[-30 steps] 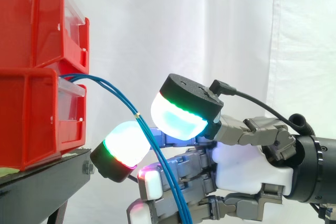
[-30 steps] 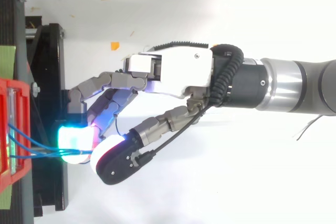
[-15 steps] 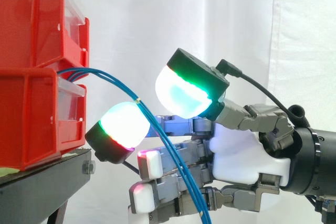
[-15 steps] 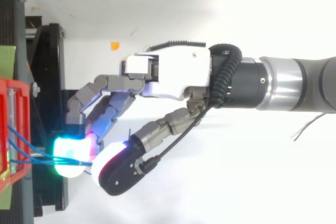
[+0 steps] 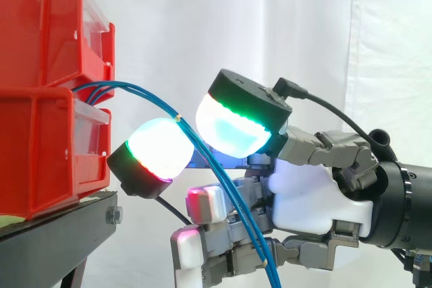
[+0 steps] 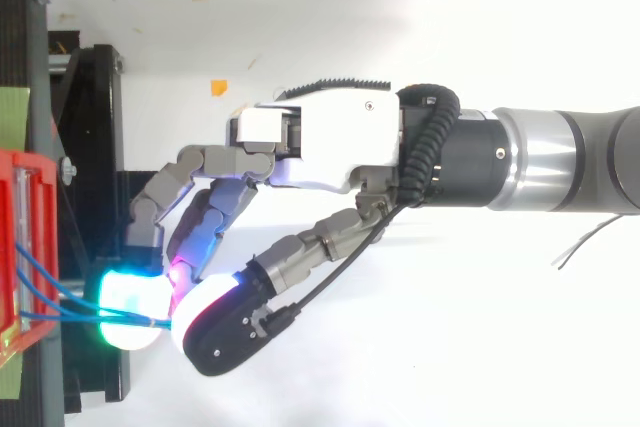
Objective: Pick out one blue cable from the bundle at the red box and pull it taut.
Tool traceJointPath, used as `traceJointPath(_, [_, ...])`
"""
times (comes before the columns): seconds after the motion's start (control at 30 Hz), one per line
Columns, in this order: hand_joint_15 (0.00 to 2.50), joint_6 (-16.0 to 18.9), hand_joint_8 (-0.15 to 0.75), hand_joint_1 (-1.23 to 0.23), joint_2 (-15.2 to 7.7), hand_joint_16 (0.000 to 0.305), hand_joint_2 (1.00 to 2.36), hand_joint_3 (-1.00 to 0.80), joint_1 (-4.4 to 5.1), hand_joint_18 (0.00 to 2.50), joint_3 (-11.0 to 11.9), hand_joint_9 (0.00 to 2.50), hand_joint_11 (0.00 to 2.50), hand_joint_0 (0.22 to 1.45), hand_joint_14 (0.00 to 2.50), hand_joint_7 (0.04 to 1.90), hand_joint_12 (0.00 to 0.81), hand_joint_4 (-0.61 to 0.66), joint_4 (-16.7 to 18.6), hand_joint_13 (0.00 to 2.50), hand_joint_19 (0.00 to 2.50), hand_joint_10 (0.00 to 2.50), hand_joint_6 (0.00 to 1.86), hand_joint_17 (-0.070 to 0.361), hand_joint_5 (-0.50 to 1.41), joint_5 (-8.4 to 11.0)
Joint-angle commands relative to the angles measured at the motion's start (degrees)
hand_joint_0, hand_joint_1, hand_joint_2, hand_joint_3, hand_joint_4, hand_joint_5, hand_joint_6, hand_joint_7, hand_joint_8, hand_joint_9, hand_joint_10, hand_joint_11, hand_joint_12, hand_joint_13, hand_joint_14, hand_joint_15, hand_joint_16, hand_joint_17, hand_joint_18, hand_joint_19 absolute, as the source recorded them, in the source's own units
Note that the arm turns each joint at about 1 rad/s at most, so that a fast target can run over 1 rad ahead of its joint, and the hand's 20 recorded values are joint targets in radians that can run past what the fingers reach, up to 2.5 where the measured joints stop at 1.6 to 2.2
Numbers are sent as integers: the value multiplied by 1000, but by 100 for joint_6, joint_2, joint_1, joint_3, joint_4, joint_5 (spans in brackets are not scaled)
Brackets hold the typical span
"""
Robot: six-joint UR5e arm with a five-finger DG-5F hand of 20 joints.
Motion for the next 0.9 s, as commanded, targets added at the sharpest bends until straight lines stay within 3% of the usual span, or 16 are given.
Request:
traceJointPath(0.0, [540,16,273,-728,6,44,1002,-478,-9,683,2,1082,839,591,21,631,318,36,-3,938,588,26,927,98,-146,-42])
traceJointPath(0.2, [538,16,288,-665,-3,45,1000,-500,-35,759,2,1219,864,526,20,687,333,63,-3,999,584,30,909,102,-114,-94])
traceJointPath(0.37, [545,16,296,-726,-3,47,1000,-500,-53,840,2,1291,895,496,22,715,337,76,-12,1061,558,31,905,105,-100,-138])
traceJointPath(0.57, [559,-11,279,-792,-3,44,1000,-500,-88,840,-7,1276,906,532,23,716,327,82,-30,1066,572,31,860,100,-113,-252])
traceJointPath(0.73, [561,-46,267,-781,-3,43,1000,-500,-123,825,-7,1253,904,584,23,749,316,62,-381,1056,587,31,842,96,-118,-288])
traceJointPath(0.87, [572,-46,265,-780,-3,43,1004,-452,-150,823,-7,1224,901,597,23,743,320,26,-460,1053,597,31,850,96,-124,-332])
